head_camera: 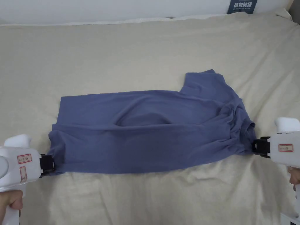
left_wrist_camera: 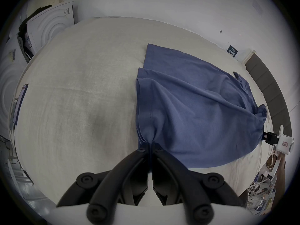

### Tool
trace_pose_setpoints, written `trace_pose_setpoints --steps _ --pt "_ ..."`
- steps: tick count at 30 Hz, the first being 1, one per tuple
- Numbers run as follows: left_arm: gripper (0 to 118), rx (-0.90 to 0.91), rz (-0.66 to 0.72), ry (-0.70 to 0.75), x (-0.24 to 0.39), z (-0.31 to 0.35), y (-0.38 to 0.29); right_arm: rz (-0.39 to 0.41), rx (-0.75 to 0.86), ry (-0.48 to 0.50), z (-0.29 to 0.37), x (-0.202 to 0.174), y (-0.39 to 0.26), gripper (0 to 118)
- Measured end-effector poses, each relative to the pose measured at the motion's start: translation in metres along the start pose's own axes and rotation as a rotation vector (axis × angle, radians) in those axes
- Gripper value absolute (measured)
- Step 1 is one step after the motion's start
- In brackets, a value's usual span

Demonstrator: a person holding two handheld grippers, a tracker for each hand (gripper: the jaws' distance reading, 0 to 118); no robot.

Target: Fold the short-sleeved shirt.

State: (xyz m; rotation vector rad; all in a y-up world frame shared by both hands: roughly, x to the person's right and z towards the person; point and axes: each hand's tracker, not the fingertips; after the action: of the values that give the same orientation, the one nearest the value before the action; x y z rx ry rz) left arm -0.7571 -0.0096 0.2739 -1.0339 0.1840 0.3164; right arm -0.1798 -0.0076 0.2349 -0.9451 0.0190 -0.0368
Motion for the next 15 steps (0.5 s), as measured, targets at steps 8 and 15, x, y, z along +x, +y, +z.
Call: trace_pose_setpoints --steps 8,15 --pt "0 0.036 -0.018 0.021 -0.009 0.034 0.002 0.027 -0.013 0.07 0.033 0.012 -0.002 5" --pt "0 0.032 -0.01 0.0 -0.025 0.068 -0.034 0.0 -0.06 0.129 0.057 0.031 -0.036 5"
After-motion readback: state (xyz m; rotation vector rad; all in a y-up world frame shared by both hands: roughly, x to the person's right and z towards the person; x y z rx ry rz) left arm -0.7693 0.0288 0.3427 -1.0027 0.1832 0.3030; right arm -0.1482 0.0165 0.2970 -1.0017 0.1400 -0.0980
